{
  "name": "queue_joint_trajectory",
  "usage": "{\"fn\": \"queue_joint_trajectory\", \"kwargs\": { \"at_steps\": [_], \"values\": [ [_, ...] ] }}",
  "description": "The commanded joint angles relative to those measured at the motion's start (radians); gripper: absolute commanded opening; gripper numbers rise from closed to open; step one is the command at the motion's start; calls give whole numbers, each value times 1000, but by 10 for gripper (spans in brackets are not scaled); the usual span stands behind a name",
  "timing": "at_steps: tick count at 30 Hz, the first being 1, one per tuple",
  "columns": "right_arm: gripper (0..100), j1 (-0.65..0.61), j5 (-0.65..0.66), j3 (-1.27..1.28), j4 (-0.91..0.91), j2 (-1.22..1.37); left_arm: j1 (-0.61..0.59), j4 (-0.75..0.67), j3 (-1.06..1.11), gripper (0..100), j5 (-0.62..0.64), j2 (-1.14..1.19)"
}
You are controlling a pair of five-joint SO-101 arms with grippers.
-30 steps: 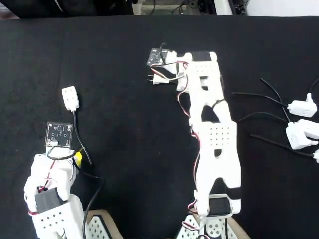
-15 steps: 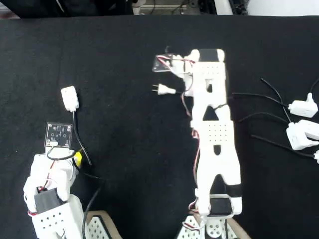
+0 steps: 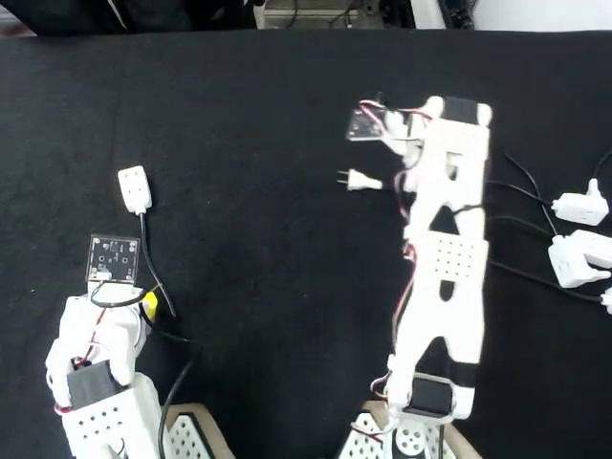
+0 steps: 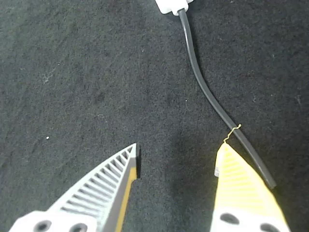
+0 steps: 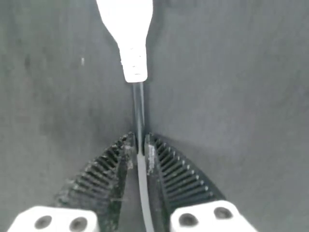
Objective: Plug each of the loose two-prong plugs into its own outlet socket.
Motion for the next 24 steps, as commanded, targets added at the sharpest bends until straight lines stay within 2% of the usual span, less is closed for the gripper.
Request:
{"fn": "queue_joint_trajectory", "kwargs": {
  "at_steps": [1,15,24],
  "values": [
    [12,86,41,113,40,-110,1,-6,5,259,-5,-9],
    [12,49,68,676,3,-654,1,-5,5,259,-5,-9],
    [12,23,72,1254,-295,-1050,1,-5,5,259,-5,-9]
  ]
}}
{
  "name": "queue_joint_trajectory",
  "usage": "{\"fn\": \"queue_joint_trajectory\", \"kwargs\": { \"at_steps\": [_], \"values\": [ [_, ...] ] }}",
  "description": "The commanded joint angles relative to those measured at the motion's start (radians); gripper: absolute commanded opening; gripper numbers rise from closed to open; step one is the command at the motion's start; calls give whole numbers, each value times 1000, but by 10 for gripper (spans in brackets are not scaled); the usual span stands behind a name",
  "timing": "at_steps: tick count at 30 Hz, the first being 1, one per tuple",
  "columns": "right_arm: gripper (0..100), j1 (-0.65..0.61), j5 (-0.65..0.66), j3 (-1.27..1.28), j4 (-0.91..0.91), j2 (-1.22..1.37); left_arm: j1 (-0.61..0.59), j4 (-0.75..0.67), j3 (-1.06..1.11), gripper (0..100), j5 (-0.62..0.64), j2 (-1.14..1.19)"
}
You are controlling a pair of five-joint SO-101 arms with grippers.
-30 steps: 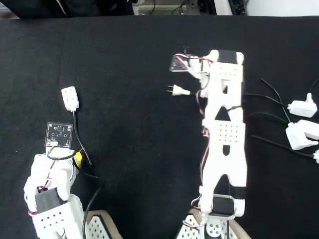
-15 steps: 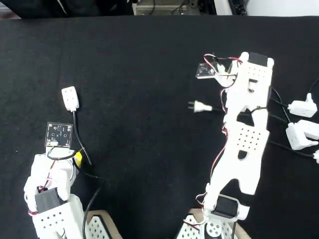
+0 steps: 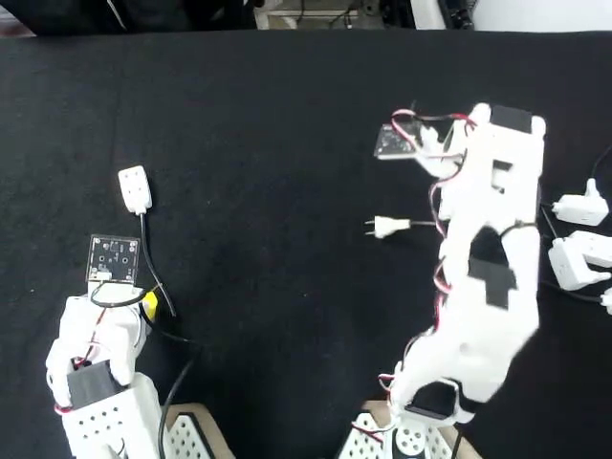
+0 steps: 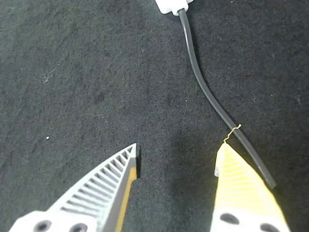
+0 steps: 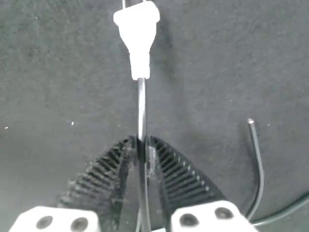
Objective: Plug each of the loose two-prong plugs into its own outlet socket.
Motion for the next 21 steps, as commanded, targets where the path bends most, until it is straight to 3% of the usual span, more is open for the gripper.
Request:
{"fn": "queue_joint_trajectory", "kwargs": {
  "at_steps": [1,7,15,21],
  "values": [
    [12,-44,9,236,-135,-242,1,-5,5,259,-5,-9],
    [12,-140,5,558,-331,-504,1,-3,5,259,-5,-9],
    [12,-259,-77,584,-370,-519,1,-2,5,259,-5,-9],
    [12,-400,-236,588,-489,-526,1,-2,5,259,-5,-9]
  ]
}}
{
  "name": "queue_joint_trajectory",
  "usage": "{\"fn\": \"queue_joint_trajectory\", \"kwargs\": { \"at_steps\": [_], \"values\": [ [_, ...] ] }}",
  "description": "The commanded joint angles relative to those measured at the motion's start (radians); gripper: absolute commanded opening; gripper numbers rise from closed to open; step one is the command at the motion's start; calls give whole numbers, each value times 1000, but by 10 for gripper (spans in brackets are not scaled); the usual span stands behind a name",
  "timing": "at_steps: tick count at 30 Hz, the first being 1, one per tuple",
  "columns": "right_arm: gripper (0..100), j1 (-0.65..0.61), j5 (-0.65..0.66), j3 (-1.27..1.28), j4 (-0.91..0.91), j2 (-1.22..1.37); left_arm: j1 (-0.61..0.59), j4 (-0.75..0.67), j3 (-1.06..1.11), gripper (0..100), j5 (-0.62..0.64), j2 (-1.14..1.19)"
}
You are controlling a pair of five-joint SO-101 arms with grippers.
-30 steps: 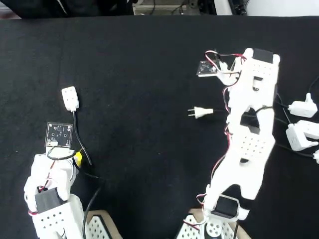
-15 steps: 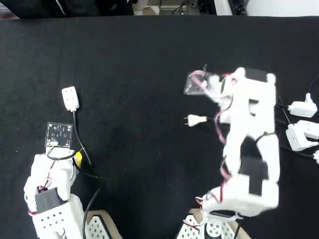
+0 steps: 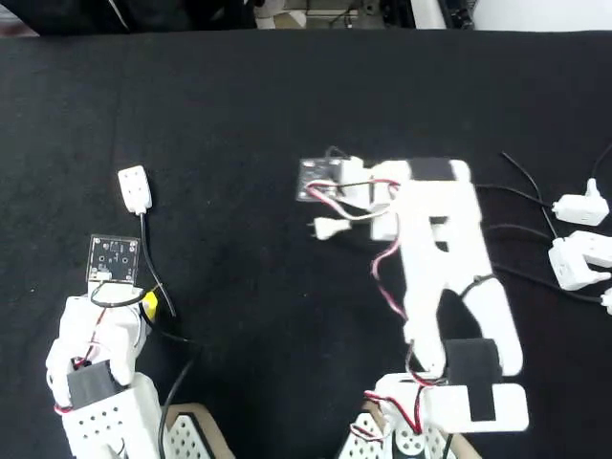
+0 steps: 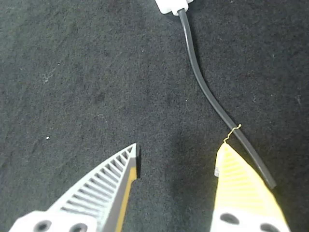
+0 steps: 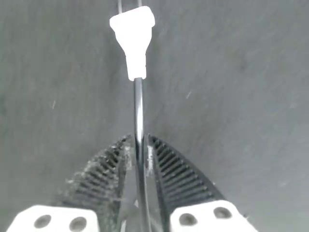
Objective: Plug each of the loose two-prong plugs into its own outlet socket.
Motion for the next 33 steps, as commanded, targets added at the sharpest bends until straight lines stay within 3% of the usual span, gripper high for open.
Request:
{"fn": "queue_joint_trajectory", "kwargs": {
  "at_steps": [1,5,8,12,17,25,33],
  "values": [
    [12,-83,-118,-7,-91,-54,1,-2,5,259,-6,-9],
    [16,-109,-238,-10,-160,-54,1,0,5,259,-6,-9],
    [72,-104,-296,-4,-164,-54,1,0,5,259,-6,-9],
    [145,-104,-296,7,-157,-56,2,2,5,259,-37,-9],
    [106,-101,-310,15,-147,-77,2,2,5,259,-41,-9],
    [126,-107,-707,54,-137,-239,2,2,5,259,-41,-9],
    [124,-107,-824,245,-137,-315,1,2,5,259,-41,-9]
  ]
}}
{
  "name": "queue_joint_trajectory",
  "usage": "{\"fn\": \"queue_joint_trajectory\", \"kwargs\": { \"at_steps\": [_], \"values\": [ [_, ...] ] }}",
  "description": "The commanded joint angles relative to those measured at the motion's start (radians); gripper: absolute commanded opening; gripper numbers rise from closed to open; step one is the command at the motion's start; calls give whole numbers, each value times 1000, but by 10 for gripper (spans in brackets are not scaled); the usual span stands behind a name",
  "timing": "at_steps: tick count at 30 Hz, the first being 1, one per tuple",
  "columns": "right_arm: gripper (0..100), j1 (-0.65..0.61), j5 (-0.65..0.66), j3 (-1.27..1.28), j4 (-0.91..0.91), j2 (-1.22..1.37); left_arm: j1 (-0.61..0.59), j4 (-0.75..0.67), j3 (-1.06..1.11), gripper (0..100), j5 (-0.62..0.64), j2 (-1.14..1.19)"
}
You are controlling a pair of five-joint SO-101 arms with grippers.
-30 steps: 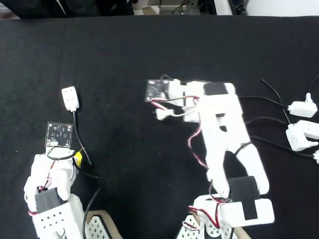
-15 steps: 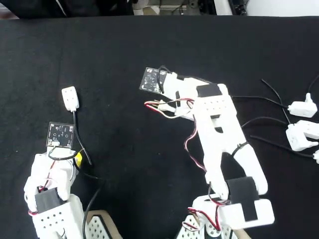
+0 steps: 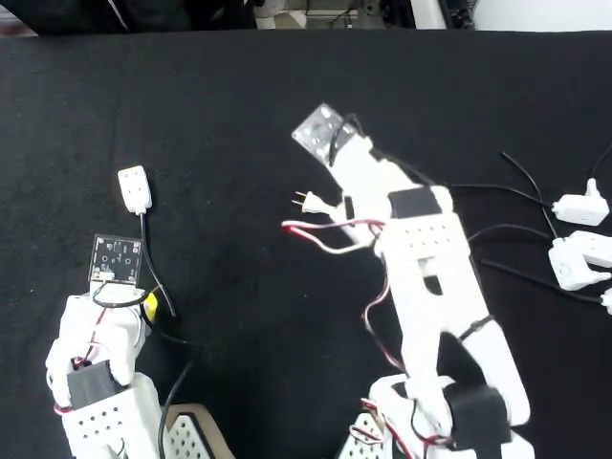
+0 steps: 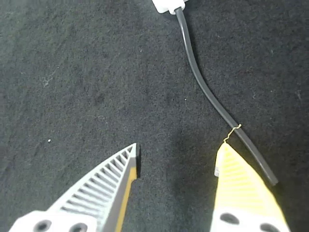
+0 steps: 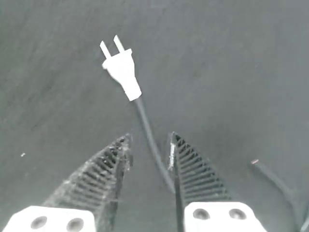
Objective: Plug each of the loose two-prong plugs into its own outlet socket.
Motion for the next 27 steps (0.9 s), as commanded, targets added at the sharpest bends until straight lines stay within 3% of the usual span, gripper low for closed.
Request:
{"fn": "queue_joint_trajectory", "kwargs": {
  "at_steps": [1,4,8,14,17,27],
  "values": [
    [124,-12,-60,51,-3,-65,1,2,5,259,-8,-9],
    [126,-26,-230,79,5,-108,-1,2,5,259,-8,-9],
    [144,-20,-575,111,-2,-196,-2,2,5,259,-8,-9],
    [354,-35,-1053,176,3,-329,-2,2,5,259,-8,-9],
    [399,-104,-1267,231,-17,-338,-2,2,5,259,-8,-9],
    [399,-198,-1539,209,-318,31,-2,3,5,259,-8,-9]
  ]
}}
